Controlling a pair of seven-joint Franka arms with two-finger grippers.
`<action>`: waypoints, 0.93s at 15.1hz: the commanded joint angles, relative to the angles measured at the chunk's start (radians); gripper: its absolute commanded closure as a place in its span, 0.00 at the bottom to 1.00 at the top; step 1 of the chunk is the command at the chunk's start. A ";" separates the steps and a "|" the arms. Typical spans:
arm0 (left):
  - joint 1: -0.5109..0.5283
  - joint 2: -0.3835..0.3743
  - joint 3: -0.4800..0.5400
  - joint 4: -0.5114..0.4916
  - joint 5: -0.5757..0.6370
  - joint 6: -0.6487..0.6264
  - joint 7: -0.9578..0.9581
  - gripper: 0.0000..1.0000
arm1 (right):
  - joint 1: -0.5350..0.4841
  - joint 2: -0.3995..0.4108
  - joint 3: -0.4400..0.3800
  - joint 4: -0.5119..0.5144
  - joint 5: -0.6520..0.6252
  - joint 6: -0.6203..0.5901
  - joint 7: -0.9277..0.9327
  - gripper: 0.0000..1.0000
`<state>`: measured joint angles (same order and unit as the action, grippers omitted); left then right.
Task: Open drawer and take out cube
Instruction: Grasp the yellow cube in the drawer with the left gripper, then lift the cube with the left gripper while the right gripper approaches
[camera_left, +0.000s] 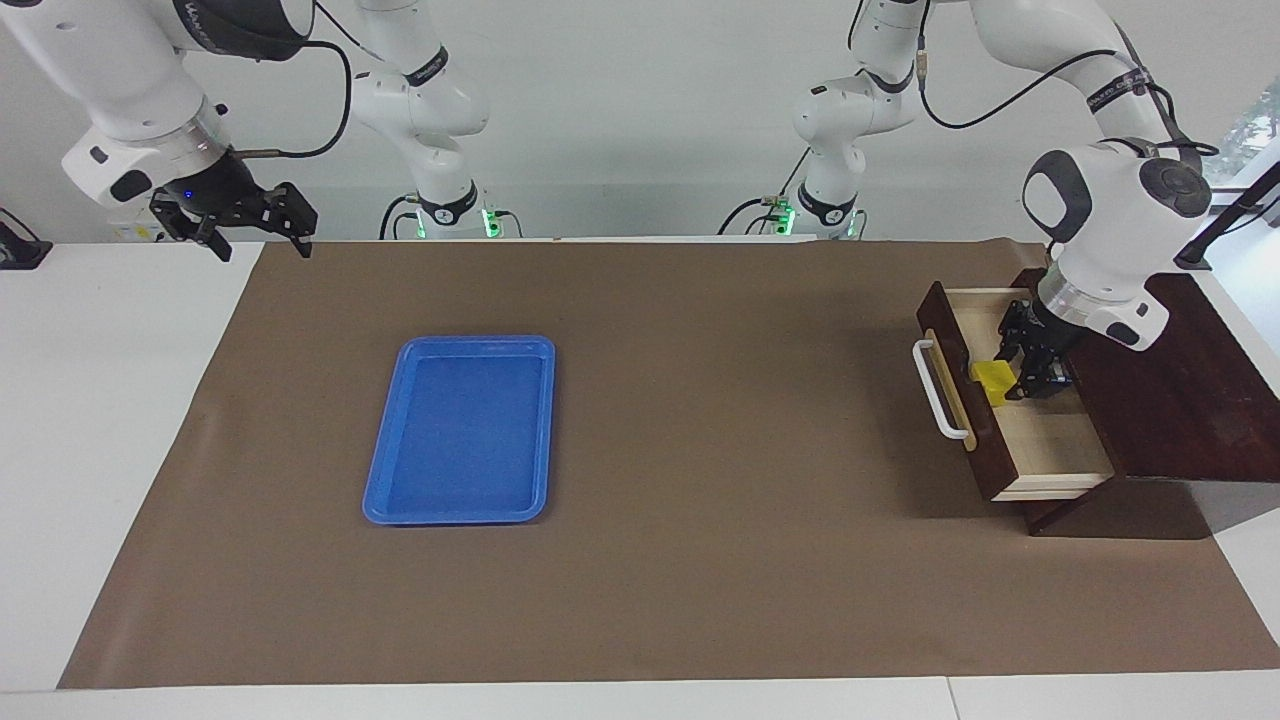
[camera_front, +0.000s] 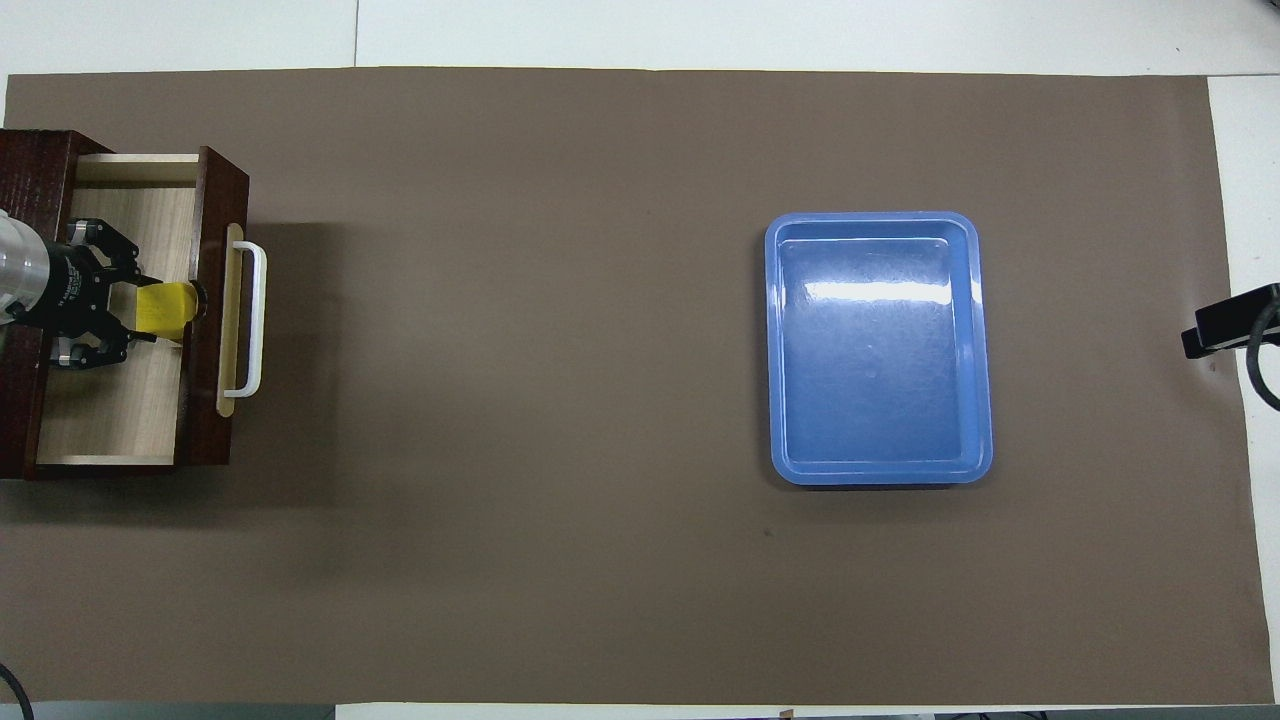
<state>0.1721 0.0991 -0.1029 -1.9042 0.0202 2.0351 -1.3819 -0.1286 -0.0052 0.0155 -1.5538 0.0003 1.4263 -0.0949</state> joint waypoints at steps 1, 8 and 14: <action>0.004 -0.029 -0.004 -0.018 0.020 0.005 -0.006 1.00 | -0.022 -0.018 0.006 -0.043 0.078 0.026 0.145 0.00; -0.064 0.004 -0.012 0.284 0.020 -0.318 0.021 1.00 | -0.008 0.014 0.006 -0.086 0.271 0.045 0.577 0.00; -0.322 0.004 -0.014 0.324 0.056 -0.382 -0.326 1.00 | 0.130 0.129 0.009 -0.091 0.515 0.150 1.053 0.00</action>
<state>-0.0661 0.0906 -0.1283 -1.5813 0.0423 1.6607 -1.5878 -0.0500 0.0877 0.0225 -1.6374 0.4546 1.5305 0.8439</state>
